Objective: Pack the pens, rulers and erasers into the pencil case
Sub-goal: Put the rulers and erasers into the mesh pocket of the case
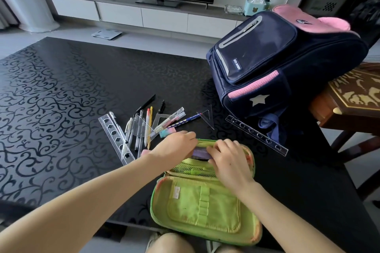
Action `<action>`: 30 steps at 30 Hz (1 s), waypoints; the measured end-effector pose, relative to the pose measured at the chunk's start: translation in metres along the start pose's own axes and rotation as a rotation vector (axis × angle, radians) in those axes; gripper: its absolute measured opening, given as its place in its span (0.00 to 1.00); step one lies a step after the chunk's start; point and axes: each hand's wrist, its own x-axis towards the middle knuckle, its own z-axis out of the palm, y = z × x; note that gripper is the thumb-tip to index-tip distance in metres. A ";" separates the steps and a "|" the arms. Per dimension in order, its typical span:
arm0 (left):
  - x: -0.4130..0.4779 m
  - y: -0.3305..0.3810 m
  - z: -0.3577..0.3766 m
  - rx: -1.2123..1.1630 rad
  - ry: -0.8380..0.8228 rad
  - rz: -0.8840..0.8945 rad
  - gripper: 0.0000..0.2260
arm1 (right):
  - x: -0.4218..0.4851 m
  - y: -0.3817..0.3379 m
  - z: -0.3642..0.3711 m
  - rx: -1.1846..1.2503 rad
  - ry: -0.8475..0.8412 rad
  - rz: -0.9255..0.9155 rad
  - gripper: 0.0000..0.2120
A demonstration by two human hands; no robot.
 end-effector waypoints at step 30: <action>0.044 0.105 0.020 -0.092 -0.127 -0.383 0.09 | -0.031 0.063 0.012 0.369 -0.095 0.503 0.07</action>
